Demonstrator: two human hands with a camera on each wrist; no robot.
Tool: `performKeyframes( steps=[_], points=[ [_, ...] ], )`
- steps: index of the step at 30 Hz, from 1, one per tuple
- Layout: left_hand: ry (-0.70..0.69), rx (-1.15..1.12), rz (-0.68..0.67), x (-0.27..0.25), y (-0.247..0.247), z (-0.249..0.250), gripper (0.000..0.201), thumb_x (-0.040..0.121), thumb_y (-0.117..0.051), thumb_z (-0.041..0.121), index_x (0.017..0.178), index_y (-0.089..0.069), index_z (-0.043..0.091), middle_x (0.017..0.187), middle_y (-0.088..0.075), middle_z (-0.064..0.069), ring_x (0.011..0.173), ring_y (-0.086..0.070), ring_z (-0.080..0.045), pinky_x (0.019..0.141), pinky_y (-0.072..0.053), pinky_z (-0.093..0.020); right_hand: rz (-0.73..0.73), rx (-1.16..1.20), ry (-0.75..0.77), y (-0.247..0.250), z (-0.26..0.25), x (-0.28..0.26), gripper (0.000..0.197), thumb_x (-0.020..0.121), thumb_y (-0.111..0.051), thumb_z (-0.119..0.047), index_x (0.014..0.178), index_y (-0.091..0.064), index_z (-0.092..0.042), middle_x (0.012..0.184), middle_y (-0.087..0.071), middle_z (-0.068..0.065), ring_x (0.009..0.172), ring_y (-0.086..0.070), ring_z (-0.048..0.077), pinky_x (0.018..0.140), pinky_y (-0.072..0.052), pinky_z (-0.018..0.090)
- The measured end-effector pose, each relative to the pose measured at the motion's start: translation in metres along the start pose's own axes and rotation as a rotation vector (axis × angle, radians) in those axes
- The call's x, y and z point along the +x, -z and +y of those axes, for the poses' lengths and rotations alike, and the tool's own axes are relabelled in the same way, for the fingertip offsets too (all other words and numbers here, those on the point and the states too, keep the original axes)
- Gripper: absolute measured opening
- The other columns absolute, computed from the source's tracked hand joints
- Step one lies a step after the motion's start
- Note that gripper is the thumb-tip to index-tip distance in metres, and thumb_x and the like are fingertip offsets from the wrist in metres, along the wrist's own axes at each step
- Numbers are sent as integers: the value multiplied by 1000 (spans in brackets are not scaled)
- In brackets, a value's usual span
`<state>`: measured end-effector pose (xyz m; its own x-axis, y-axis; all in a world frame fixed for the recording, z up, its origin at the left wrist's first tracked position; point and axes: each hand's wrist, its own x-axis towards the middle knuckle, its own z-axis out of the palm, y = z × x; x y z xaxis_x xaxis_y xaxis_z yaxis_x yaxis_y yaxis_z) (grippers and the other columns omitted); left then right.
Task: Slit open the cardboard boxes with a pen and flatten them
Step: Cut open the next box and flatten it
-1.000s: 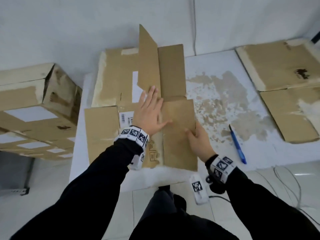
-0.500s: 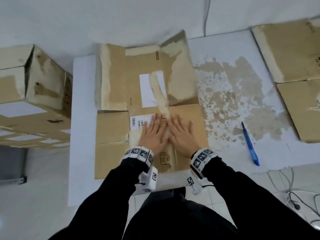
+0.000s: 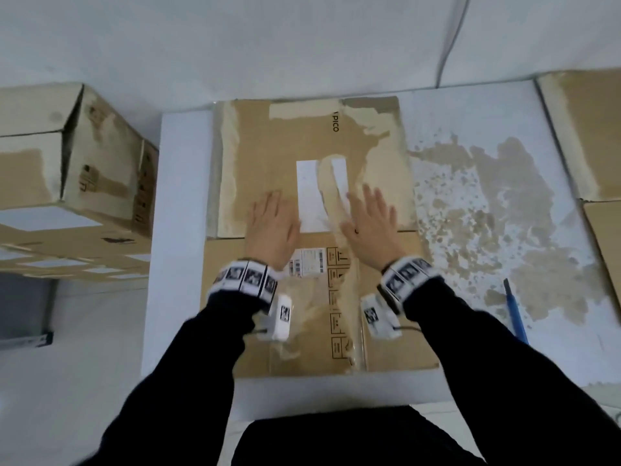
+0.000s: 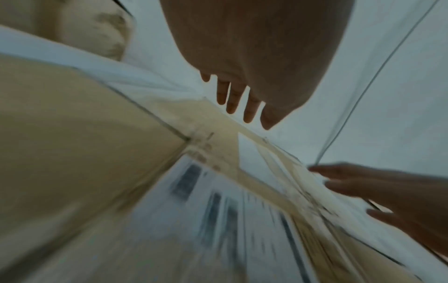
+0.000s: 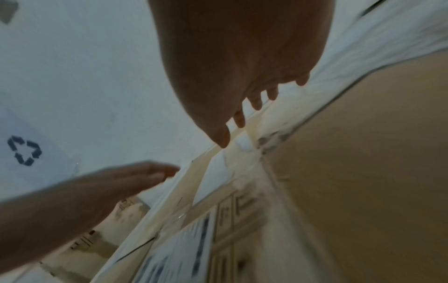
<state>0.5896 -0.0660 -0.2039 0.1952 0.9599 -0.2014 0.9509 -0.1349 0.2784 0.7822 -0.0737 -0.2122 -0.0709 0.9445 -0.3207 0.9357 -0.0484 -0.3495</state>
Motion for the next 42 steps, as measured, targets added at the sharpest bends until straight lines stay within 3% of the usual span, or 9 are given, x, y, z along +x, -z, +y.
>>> performKeyframes(
  steps=[6, 13, 16, 19, 21, 23, 26, 31, 42],
  points=[
    [-39, 83, -273, 70, -30, -7, 66, 102, -20, 42, 149, 17, 14, 156, 26, -3, 144, 23, -21, 114, 15, -43, -231, -127, 112, -23, -20, 64, 57, 98, -10, -54, 146, 16, -38, 152, 32, -6, 139, 31, 25, 106, 18, 62],
    [-1, -5, -308, 74, -31, -14, 70, 100, -24, 50, 149, 19, 25, 155, 28, 2, 142, 27, -18, 113, 19, -52, -246, -102, 110, -24, -18, 69, 60, 96, -14, -57, 146, 15, -40, 152, 32, -9, 139, 32, 21, 105, 19, 60],
    [234, -78, -173, 49, -27, -34, 80, 92, -29, 66, 148, 18, 34, 154, 30, 1, 142, 28, -22, 103, 23, -54, -149, -62, 52, -17, 0, 54, 61, 97, -21, -55, 148, 10, -40, 154, 26, -12, 141, 27, 17, 108, 17, 55],
    [549, -159, -32, 1, -25, -54, 81, 92, -35, 62, 152, 5, 25, 159, 15, -10, 146, 13, -28, 114, 3, -58, 26, 54, -144, -10, 43, 18, 59, 98, -27, -48, 150, -4, -35, 159, 10, -4, 146, 11, 23, 113, 7, 48],
    [719, -188, 113, -21, -26, -50, 78, 90, -48, 56, 151, -16, 19, 157, -10, -16, 144, -10, -32, 112, -17, -52, 215, 205, -260, -11, 61, -8, 55, 96, -39, -34, 147, -26, -19, 156, -18, 11, 143, -15, 31, 115, -12, 46],
    [873, -259, 237, -27, -26, -46, 69, 84, -60, 48, 138, -36, 12, 142, -36, -17, 130, -31, -32, 100, -29, -45, 375, 354, -349, -18, 67, -23, 48, 91, -49, -21, 135, -40, -4, 136, -41, 21, 126, -36, 35, 106, -27, 43],
    [1022, -521, 245, -26, -18, -60, 60, 82, -65, 45, 122, -49, 3, 126, -53, -18, 116, -49, -34, 91, -39, -42, 368, 554, -510, -10, 75, -26, 41, 93, -53, -18, 127, -43, 2, 120, -53, 23, 113, -49, 36, 88, -37, 35],
    [832, -538, 201, -38, 0, -70, 48, 90, -58, 41, 111, -54, -2, 110, -59, -21, 100, -56, -35, 75, -35, -32, 211, 538, -419, 9, 80, -30, 33, 100, -38, -17, 128, -38, 1, 111, -57, 23, 101, -55, 35, 71, -32, 30],
    [535, -662, 510, -35, 51, 73, 28, 92, -58, 29, 89, -54, 1, 83, -53, -12, 79, -49, -25, 69, -31, -30, 496, 650, -203, 126, 185, -77, 30, 98, -45, -15, 127, -40, -8, 71, -53, 4, 63, -46, 14, 58, -32, 23]
  ],
)
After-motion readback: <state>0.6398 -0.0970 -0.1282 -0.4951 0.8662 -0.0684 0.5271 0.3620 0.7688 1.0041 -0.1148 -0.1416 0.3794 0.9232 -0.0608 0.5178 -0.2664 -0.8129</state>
